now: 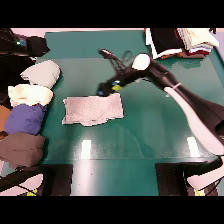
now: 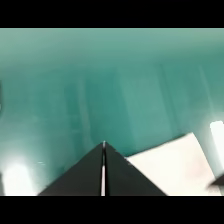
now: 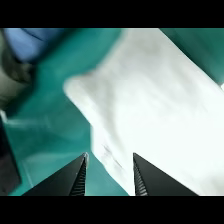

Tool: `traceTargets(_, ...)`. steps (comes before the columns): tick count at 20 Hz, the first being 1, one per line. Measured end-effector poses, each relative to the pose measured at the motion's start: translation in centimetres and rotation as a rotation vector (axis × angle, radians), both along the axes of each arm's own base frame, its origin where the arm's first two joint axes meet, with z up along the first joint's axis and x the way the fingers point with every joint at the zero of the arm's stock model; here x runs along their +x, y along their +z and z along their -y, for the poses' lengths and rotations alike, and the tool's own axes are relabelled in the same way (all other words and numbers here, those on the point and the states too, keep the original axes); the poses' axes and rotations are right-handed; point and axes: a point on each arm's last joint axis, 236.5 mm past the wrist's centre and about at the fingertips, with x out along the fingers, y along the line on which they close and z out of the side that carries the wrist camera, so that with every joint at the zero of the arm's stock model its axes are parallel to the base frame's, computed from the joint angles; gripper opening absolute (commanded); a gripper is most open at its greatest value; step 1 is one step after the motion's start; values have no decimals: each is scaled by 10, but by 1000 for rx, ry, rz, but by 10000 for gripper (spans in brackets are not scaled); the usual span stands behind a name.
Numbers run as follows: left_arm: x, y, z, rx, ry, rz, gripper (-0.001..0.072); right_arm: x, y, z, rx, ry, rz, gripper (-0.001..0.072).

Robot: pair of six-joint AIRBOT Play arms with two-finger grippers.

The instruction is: Fold the shirts.

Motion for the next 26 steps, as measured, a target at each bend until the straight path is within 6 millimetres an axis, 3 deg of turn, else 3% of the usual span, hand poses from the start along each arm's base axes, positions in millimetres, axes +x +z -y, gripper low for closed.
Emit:
traceTargets(1, -2, -2, 8, 4, -20, -2, 23, 5, -20, 31, -47, -66, -52, 594)
traceTargets(2, -3, -5, 15, 7, -37, -4, 23, 7, -39, 61, -80, -132, -105, 611)
traceTargets(4, -6, -10, 28, 10, -68, -10, 23, 5, -69, 101, -96, -253, -206, 609)
traceTargets(6, -8, -12, 39, 12, -94, -8, 23, 7, -93, 124, -74, -361, -285, 592)
traceTargets(9, -9, -12, 50, 13, -118, 8, 23, 5, -114, 118, -4, -417, -374, 574)
traceTargets(11, -9, -11, 54, 15, -127, 18, 23, 8, -122, 99, 35, -415, -403, 567)
traceTargets(13, -9, -10, 55, 15, -132, 22, 23, 8, -129, 72, 55, -376, -422, 367)
traceTargets(14, -9, -10, 56, 15, -134, 22, 23, 8, -133, 58, 57, -353, -421, 337)
traceTargets(16, -9, -10, 57, 14, -135, 22, 23, 10, -138, 31, 61, -308, -405, 12)
traceTargets(19, -10, -7, 62, -18, -138, 24, 22, 17, -136, 7, 65, -258, -362, 11)
traceTargets(21, -12, -5, 70, -48, -149, 23, 22, 24, -127, 5, 77, -246, -344, 11)
traceTargets(23, -17, -4, 83, -63, -176, 18, 22, 35, -114, 19, 92, -266, -325, 11)
traceTargets(26, -29, -3, 110, -68, -239, 16, 23, 54, -88, 69, 96, -339, -265, 11)
